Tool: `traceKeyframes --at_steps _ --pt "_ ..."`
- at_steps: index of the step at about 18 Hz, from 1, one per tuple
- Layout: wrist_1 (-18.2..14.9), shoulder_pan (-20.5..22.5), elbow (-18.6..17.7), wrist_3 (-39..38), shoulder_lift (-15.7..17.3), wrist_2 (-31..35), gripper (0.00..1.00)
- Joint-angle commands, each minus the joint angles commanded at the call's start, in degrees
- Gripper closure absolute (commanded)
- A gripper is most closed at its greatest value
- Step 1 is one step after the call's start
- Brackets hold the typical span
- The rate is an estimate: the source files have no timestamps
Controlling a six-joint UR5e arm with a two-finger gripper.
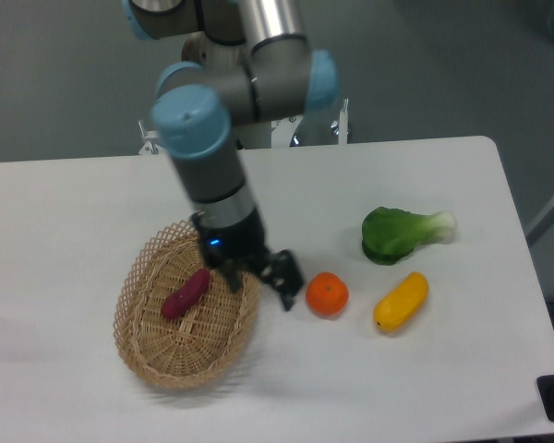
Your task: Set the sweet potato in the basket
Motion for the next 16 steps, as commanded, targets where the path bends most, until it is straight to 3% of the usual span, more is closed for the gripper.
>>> traceKeyframes --at_steps 5,9,12,16 --pt "-6.5 11.4 1.9 15.5 1.9 -5.2 0.00" --pt "-9.1 18.1 1.9 30.6 3.3 -7.3 0.00" --pt "-11.9 22.2 1.9 34.1 4.6 -10.5 0.00" --pt "-12.0 24.0 1.1 35.2 5.3 -12.8 0.00"
